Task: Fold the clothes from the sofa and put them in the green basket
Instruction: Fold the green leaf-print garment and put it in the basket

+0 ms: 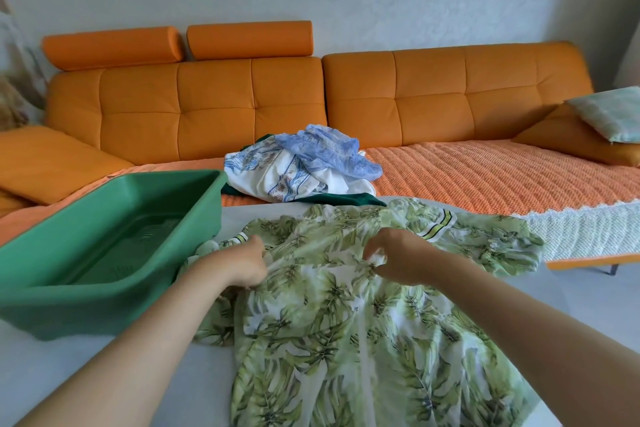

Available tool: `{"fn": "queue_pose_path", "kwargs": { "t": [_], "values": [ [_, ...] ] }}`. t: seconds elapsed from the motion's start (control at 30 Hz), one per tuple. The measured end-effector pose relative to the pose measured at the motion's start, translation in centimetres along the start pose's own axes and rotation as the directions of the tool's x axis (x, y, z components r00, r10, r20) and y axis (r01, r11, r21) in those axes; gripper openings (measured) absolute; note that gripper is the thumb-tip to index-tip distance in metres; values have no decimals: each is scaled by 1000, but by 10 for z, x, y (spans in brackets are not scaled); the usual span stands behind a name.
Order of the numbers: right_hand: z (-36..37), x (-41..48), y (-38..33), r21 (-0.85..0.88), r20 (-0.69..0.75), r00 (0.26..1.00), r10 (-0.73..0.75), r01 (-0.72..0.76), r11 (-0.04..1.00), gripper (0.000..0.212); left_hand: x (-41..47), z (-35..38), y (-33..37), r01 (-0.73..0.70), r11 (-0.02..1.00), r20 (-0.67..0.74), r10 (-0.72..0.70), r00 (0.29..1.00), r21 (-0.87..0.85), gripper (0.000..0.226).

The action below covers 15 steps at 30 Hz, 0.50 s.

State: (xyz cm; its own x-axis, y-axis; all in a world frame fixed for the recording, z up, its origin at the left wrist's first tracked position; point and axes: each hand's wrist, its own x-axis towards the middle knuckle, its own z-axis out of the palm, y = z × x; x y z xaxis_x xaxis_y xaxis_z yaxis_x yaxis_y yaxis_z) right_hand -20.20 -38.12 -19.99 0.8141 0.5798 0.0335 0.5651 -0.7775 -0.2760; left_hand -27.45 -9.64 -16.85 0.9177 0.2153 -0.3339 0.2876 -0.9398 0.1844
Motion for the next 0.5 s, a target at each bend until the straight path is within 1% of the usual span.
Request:
{"fn": "queue_pose_path", "kwargs": {
  "t": [0.03, 0.07, 0.1, 0.13, 0.17, 0.2, 0.23, 0.27, 0.3, 0.33, 0.37, 0.4, 0.43, 0.47, 0.5],
  "values": [
    [-1, 0, 0, -19, 15, 1000, -19, 19, 1000, 41, -1, -3, 2, -105, 993, -110, 99, 989, -51, 57],
    [-2, -1, -1, -33, 37, 998, -49, 51, 998, 49, -2, -7, 5, -217, 974, -187, 201, 962, -70, 62],
    [-3, -2, -2, -41, 58, 995, -86, 89, 995, 54, -2, -8, 7, -313, 949, -174, 303, 937, -31, 69],
    [-3, -3, -5, -48, 76, 990, -122, 126, 991, 59, -3, -9, 10, -382, 924, -82, 380, 921, -11, 74],
    [-1, -3, -8, -63, 85, 984, -156, 161, 985, 63, -6, -6, 13, -402, 916, 68, 402, 913, -14, 78],
    [2, -3, -11, -84, 87, 980, -181, 188, 978, 64, -8, 0, 16, -398, 917, 210, 385, 899, 21, 88],
    [6, -3, -14, -111, 78, 977, -196, 204, 973, 59, -7, 6, 18, -399, 914, 298, 360, 884, 79, 103],
    [10, -2, -16, -122, 48, 977, -210, 214, 969, 47, -6, 11, 19, -402, 905, 336, 339, 879, 137, 118],
    [13, 0, -19, -106, 12, 978, -210, 210, 972, 34, -4, 14, 21, -397, 902, 329, 328, 886, 171, 128],
    [13, 2, -22, -40, -36, 982, -187, 186, 982, 23, -2, 19, 21, -400, 900, 281, 345, 896, 170, 126],
    [10, 3, -24, 61, -92, 986, -140, 146, 987, 14, 0, 23, 21, -410, 901, 189, 382, 904, 140, 108],
    [7, 6, -24, 158, -156, 984, -85, 110, 981, 9, 4, 27, 22, -425, 901, 65, 420, 905, 85, 75],
    [2, 8, -23, 229, -231, 972, -29, 84, 970, 14, 5, 29, 25, -427, 902, -86, 431, 898, 62, 41],
    [-4, 9, -21, 280, -302, 953, 10, 79, 957, 18, 7, 31, 27, -418, 906, -252, 421, 871, 67, 20],
    [-10, 9, -19, 313, -359, 933, 30, 90, 946, 19, 8, 32, 30, -428, 899, -417, 424, 804, 88, 13]
  ]
}}
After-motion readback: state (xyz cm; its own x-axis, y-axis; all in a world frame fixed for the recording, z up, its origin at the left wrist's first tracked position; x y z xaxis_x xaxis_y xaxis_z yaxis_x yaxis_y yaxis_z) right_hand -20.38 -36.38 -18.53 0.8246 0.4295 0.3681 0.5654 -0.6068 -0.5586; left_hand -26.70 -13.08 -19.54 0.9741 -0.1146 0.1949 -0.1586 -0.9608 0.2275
